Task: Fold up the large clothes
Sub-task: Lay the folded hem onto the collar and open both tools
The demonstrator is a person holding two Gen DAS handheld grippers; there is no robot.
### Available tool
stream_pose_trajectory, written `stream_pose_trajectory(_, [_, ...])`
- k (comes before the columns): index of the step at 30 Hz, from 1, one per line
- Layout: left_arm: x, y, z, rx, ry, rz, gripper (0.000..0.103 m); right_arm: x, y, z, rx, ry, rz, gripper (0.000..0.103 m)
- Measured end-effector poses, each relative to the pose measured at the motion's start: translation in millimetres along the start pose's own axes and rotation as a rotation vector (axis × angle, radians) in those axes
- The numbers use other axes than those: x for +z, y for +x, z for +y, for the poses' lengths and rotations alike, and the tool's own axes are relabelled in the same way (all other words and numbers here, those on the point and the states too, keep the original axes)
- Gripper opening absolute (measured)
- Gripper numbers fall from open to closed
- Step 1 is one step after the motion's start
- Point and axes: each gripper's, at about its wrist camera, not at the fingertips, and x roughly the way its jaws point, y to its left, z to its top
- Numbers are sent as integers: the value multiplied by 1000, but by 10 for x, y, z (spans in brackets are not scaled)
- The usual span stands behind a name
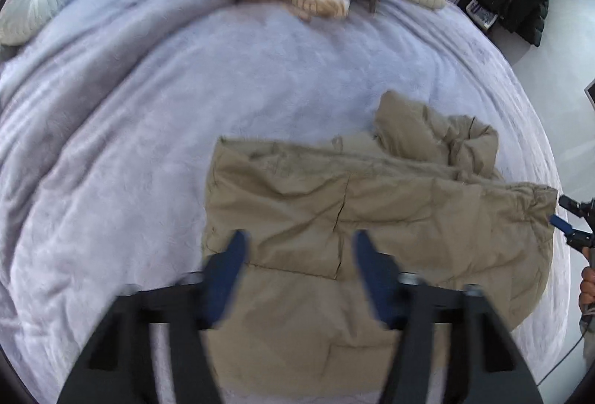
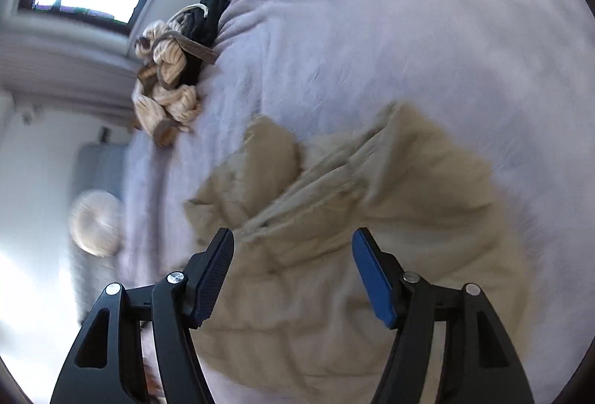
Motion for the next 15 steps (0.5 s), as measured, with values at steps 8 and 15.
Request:
stream_pose_trajectory(8, [126, 454, 142, 24, -41, -17, 54, 108, 142, -250, -274, -184, 1, 10])
stream_pose_trajectory(15, [391, 955, 151, 80, -60, 8, 54, 298, 633, -336, -414, -255, 43, 7])
